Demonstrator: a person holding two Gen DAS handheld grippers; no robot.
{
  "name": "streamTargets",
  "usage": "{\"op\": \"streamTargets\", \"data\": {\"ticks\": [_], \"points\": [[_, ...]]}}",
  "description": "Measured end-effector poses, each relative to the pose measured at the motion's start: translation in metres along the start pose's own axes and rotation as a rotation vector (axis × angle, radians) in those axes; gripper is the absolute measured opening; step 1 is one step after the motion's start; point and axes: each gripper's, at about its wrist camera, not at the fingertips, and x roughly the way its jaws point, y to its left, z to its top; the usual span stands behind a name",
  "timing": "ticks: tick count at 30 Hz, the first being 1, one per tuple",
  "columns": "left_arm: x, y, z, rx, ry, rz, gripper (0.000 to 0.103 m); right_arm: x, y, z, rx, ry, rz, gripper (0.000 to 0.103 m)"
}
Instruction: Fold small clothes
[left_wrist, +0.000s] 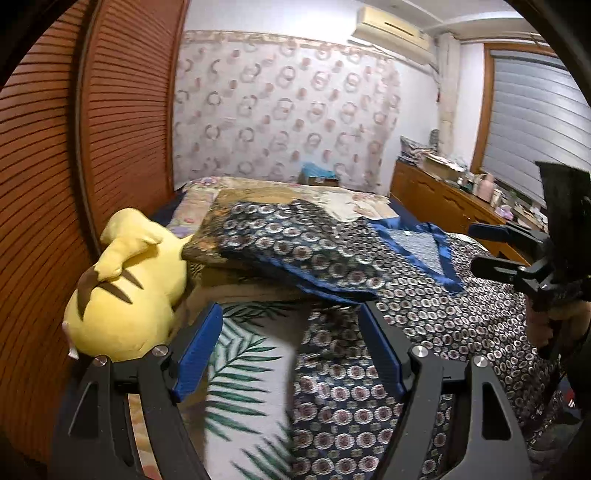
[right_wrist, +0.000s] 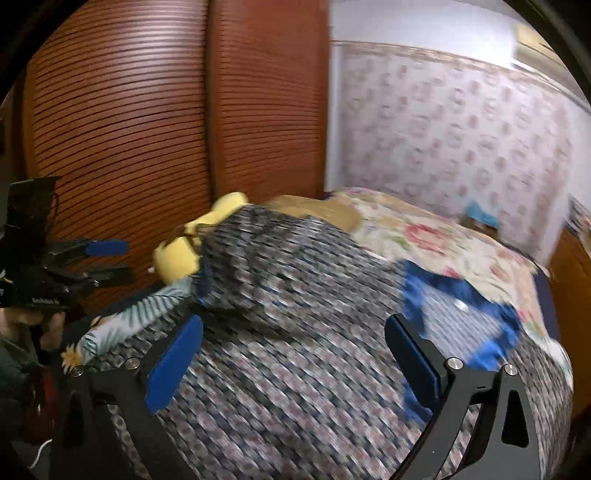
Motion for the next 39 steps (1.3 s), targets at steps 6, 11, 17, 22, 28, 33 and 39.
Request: {"op": "streamTargets", "data": {"ticks": [6,11,17,22,28,33,39], "points": [[-0.001,0.016,-0.009,-0.021,-0.002,0.036,0.077,0.061,0.018,0.022,0.006,0.063,0.161,0.086],[-0.004,0.024,-0.013,-0.025,0.004,0.049,0.077,0.106,0.032,0.037,-0.058,0.108,0.214,0.084],[-0.007,0.026,-0.015,-0.02,-0.001,0.049,0.077,0.156,0.038,0.045,-0.114,0.201,0.186,0.084],[-0.006,0.025,-0.015,-0.015,0.001,0.044,0.077,0.202,0.041,0.047,-0.146,0.265,0.082,0.079],[-0.006,0.02,-0.017,0.003,0.002,0.038,0.077,0.195,0.032,0.054,-0.081,0.182,0.11,0.022],[-0.003,0.014,-0.017,0.014,0.008,0.027,0.077,0.175,0.003,0.049,0.066,0.106,0.111,0.018],[0.001,0.005,-0.017,0.025,0.012,0.014,0.077,0.172,-0.032,0.03,0.193,0.123,-0.015,0.029]]}}
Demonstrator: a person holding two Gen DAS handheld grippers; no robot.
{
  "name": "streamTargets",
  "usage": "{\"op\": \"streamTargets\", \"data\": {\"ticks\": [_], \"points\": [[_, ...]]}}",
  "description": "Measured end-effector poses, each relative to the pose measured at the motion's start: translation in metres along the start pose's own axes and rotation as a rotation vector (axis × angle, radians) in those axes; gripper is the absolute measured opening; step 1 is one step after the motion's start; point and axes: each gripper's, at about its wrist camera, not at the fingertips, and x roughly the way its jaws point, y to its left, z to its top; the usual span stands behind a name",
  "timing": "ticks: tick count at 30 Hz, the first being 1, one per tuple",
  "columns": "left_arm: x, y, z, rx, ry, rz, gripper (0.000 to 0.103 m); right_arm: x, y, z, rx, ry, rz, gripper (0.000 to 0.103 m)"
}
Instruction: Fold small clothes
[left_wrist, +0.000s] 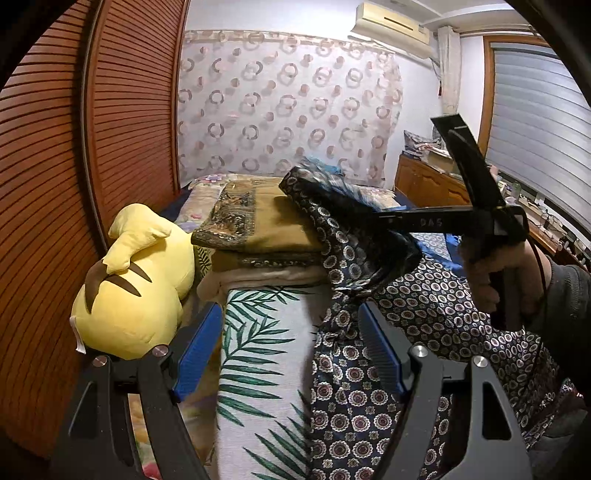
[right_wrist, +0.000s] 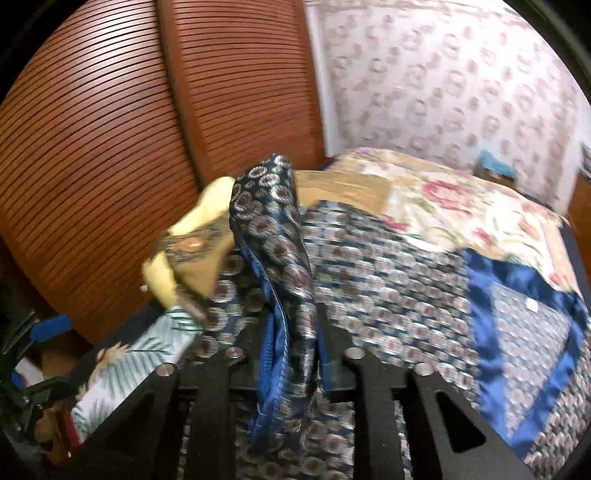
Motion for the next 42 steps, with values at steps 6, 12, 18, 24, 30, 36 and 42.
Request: {"op": "streamTargets", "data": {"ticks": [6,12,18,24,30,36,42], "points": [[0.006,-0.006,0.001,0.004,0.011,-0.013,0.077,-0.004,-0.006,0.003,0.062,-0.003,-0.016,0.031],[0.012,-0.012,-0.001,0.011,0.022,-0.025,0.077,0.015,-0.011,0.004,0.019,0.024,-0.02,0.032],[0.017,-0.016,0.0,0.017,0.027,-0.036,0.077,0.048,-0.035,-0.008,0.046,0.12,-0.061,0.032],[0.018,-0.019,-0.002,0.018,0.034,-0.04,0.077,0.07,-0.048,-0.016,0.048,0.171,-0.008,0.032],[0.023,-0.023,-0.001,0.024,0.04,-0.043,0.077,0.07,-0.026,-0.024,-0.078,0.185,0.024,0.005],[0.023,-0.024,-0.002,0.02,0.036,-0.051,0.077,0.041,-0.036,-0.033,-0.051,0.139,0.003,0.004],[0.027,-0.028,0.0,0.023,0.04,-0.048,0.077,0.019,-0.05,-0.046,-0.033,0.127,-0.038,0.017]]}}
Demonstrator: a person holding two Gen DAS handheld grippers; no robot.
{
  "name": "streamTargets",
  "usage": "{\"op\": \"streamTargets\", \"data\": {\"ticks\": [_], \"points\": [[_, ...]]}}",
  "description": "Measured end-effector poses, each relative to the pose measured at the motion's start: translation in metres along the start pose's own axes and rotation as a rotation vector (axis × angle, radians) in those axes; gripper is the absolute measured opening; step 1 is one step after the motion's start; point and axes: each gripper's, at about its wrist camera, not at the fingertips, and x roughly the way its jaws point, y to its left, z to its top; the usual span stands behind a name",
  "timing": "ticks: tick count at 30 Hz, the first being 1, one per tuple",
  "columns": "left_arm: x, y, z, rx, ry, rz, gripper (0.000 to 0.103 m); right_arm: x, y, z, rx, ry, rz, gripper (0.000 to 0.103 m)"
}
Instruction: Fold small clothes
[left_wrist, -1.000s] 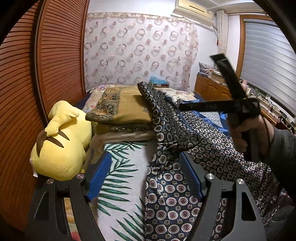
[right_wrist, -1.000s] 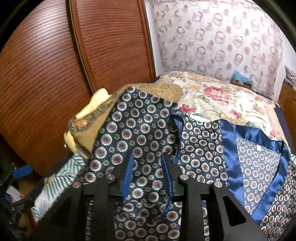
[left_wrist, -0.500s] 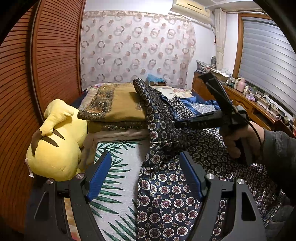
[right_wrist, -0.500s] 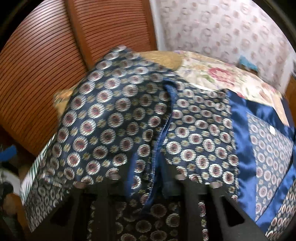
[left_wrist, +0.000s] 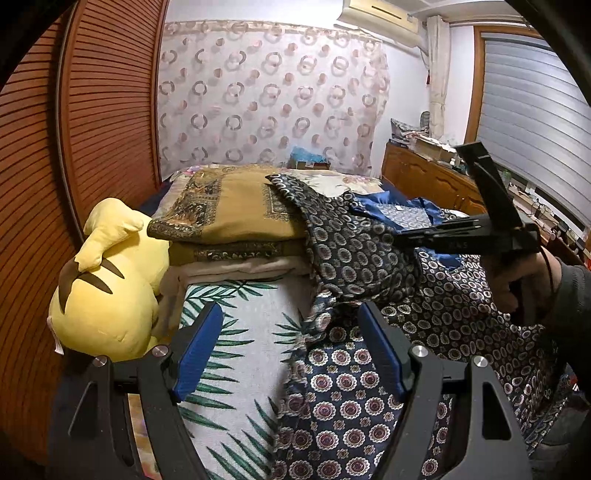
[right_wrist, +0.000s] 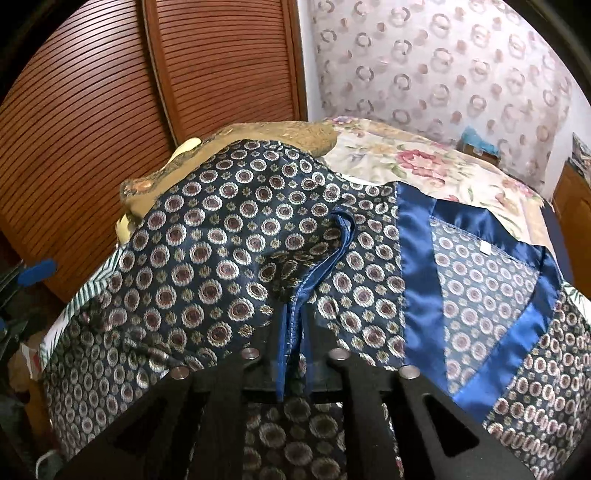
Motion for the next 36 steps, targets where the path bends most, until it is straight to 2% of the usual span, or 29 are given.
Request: {"op": "streamTargets", "data": {"ticks": [1,3,6,10,19,29,36], "points": [[0.001,-0.002,0.001,0.002,0.001,-0.002,0.077,-0.002,0.001,-0.002,-0.009,0.005,-0.002,0.021],[0.004,-0.006,0.003,0.006,0.003,-0.007,0.077,-0.013,-0.004,-0.008,-0.018,0.005,0.001,0.042],[0.006,-0.012,0.004,0.011,0.004,-0.015,0.077,-0.024,-0.008,-0.006,-0.006,-0.005,-0.016,0.056],[0.01,-0.024,0.007,0.023,0.005,-0.031,0.077,-0.058,-0.013,-0.021,0.019,-0.042,-0.05,0.057],[0.019,-0.057,0.014,0.055,0.002,-0.073,0.077,-0.13,-0.051,-0.078,0.113,-0.083,-0.14,0.057],[0.025,-0.097,0.019,0.1,0.003,-0.115,0.077,-0.223,-0.091,-0.145,0.243,-0.148,-0.315,0.057],[0.034,-0.119,0.016,0.12,0.026,-0.13,0.077,-0.248,-0.13,-0.194,0.353,-0.111,-0.429,0.057]]}}
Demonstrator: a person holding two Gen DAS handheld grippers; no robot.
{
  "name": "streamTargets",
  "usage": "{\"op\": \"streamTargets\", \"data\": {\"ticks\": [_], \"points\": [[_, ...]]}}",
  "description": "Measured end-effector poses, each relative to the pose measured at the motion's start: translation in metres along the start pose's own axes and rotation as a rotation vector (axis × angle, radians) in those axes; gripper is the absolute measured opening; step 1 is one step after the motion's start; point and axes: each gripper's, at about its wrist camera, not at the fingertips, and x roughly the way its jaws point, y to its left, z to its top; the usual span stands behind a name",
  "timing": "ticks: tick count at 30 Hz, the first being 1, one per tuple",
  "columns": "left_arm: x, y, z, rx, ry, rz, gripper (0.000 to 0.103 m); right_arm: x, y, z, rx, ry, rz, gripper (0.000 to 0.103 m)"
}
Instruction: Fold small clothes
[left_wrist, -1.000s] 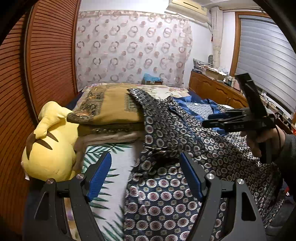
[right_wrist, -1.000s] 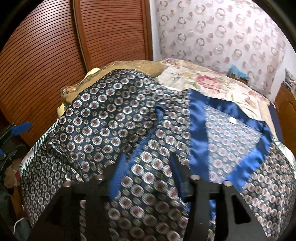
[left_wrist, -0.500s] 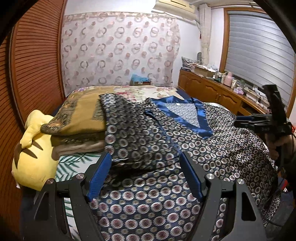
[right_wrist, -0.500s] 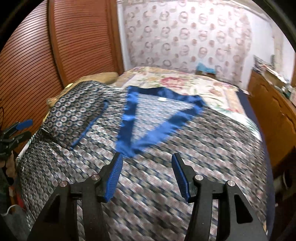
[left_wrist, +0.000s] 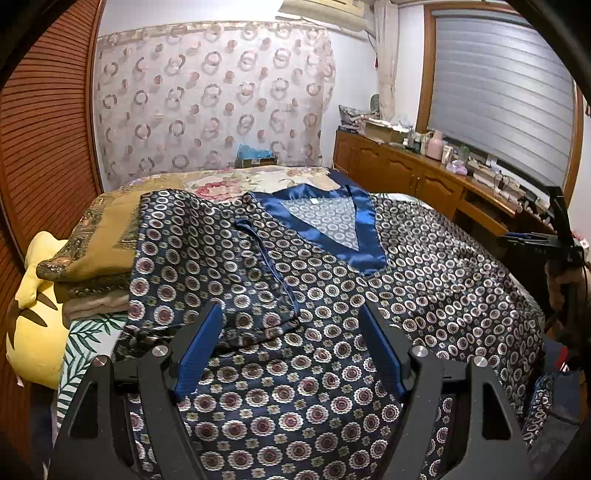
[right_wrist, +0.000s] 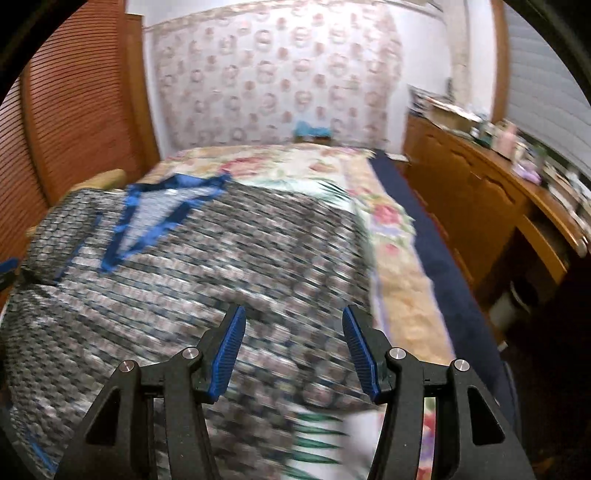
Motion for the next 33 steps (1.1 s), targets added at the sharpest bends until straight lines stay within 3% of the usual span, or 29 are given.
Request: {"op": "streamTargets", "data": {"ticks": [7,13,20,23,27,33], "points": [[0.007,-0.014,-0.008,0.015,0.029,-0.026,0.077,0.001,-0.02,-0.017,0.091,0.045,-0.039,0.057],[0.01,-0.021,-0.013,0.014,0.04,-0.046,0.077,0.007,-0.028,-0.027,0.124,0.106,0.017,0.056],[0.012,-0.025,-0.013,0.014,0.043,-0.062,0.077,-0.004,-0.059,-0.032,0.126,0.12,0.041,0.039],[0.013,-0.025,-0.013,0.012,0.041,-0.061,0.077,-0.01,-0.053,-0.034,0.078,0.105,-0.008,0.03],[0.013,-0.025,-0.013,0.009,0.032,-0.033,0.078,-0.003,-0.036,-0.033,-0.007,0.094,-0.101,0.008],[0.008,-0.022,-0.011,-0.002,0.006,-0.059,0.093,-0.007,-0.025,-0.03,-0.046,0.068,-0.115,0.003]]}}
